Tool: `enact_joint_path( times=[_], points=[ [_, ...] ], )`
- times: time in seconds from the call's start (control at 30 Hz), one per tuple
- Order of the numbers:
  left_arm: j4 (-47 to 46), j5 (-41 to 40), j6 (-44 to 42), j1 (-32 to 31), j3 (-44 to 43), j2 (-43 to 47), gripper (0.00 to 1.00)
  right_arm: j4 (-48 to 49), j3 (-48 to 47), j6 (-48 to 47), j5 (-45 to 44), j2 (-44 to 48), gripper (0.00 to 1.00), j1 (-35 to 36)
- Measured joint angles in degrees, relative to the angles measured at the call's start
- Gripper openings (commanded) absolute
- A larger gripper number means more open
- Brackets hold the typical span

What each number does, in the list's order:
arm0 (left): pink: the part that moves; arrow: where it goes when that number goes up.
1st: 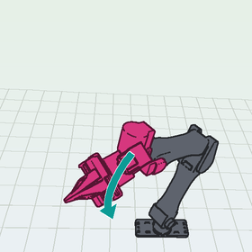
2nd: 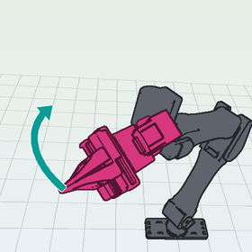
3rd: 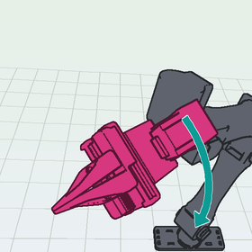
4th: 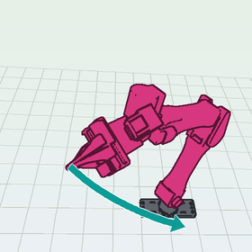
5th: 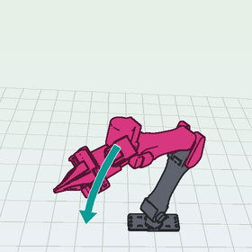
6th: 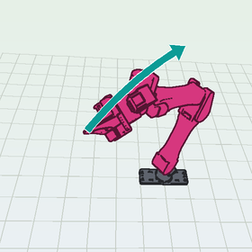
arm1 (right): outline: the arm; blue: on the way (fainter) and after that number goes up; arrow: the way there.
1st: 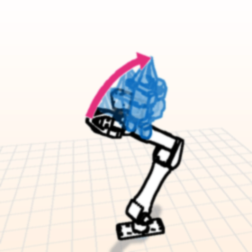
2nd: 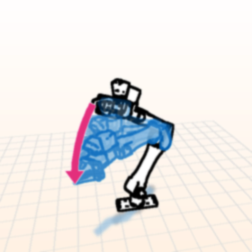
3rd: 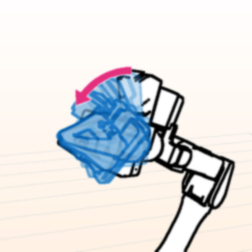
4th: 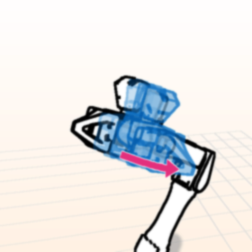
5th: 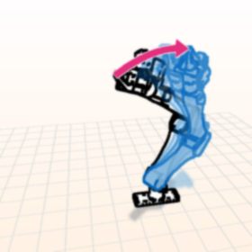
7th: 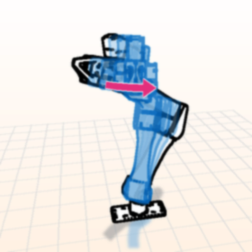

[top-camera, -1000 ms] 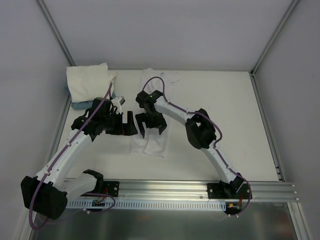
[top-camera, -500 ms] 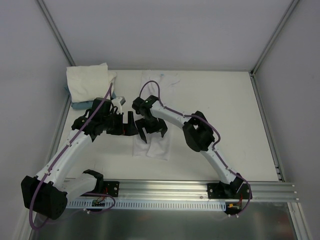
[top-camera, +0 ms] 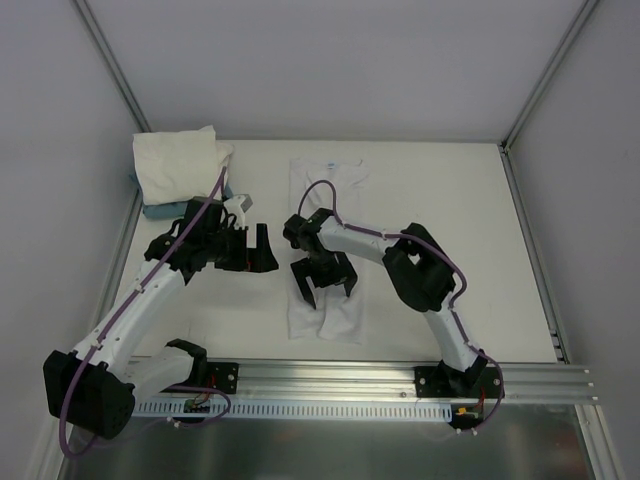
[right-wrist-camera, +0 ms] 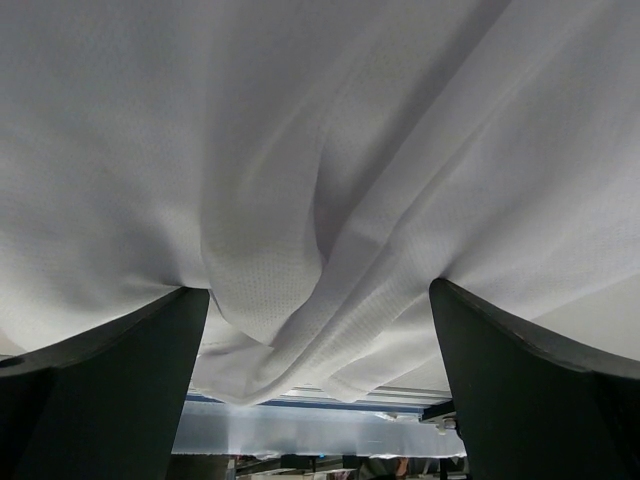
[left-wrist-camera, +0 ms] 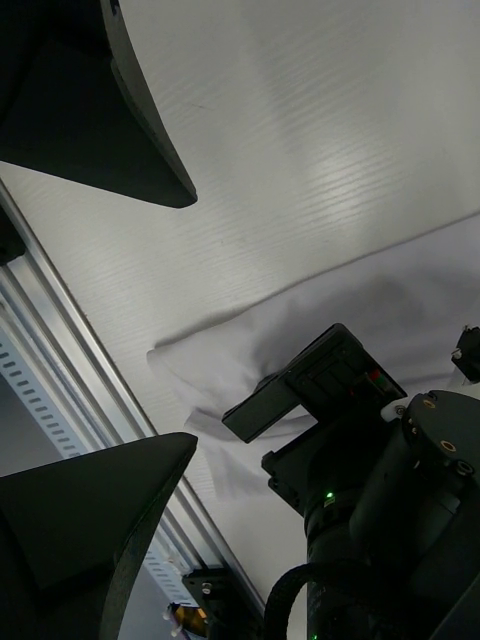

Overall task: Fold and stack the t-shirts
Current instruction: Rotate the tshirt 90 degrees, then grab the bottom of the folded rectangular tshirt with both arms

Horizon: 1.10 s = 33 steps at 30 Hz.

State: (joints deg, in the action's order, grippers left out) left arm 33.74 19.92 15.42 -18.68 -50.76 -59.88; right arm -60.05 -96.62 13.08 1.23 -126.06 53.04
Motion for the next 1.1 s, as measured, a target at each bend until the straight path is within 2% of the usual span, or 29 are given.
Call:
enact_joint_path(
  times=[0.17, 0.27, 0.37, 0.43, 0.5, 0.6, 0.7, 0.8, 0.87, 1.1],
  points=[
    [-1.4, 3.1, 0.4, 0.0, 1.7, 0.0, 0.99, 0.6, -0.2, -0.1, -3.5, 2.2, 1.00, 0.3],
    [-3.0, 5.9, 1.2, 0.0, 2.6, 0.3, 0.98, -1.4, -4.1, -0.2, -8.1, 6.1, 0.99, 0.1],
    [-5.2, 8.7, 1.8, 0.0, 2.6, 1.0, 0.99, -2.3, -9.2, -0.5, -12.5, 13.2, 0.99, -0.6],
    [-6.4, 10.8, 1.9, 0.0, 2.6, 1.2, 0.99, -1.0, -8.6, -0.5, -14.8, 21.4, 0.99, -1.4],
    [-6.9, 12.9, 1.9, 0.0, 2.7, 0.9, 0.99, 0.6, -2.4, -0.3, -15.7, 33.0, 0.99, -2.9],
    [-9.7, 15.7, 2.7, 0.0, 5.9, 1.1, 0.99, 7.2, 18.9, 1.2, -13.5, 54.3, 1.00, -6.8],
    [-12.9, 18.3, 5.3, 0.0, 12.8, 1.2, 0.99, 9.7, 37.7, 3.3, -10.6, 65.6, 1.00, -9.0],
    [-16.2, 21.2, 9.3, 0.0, 20.0, 0.4, 0.99, 13.8, 51.7, 4.7, -6.6, 65.0, 0.99, -8.9],
    [-18.9, 22.9, 11.6, 0.0, 23.3, -1.0, 0.99, 15.7, 57.5, 4.9, -4.9, 63.2, 1.00, -9.0],
    [-27.9, 26.6, 16.9, 0.0, 26.6, -6.8, 0.99, 24.4, 61.0, 4.5, 0.1, 61.1, 0.98, -9.0]
  ],
)
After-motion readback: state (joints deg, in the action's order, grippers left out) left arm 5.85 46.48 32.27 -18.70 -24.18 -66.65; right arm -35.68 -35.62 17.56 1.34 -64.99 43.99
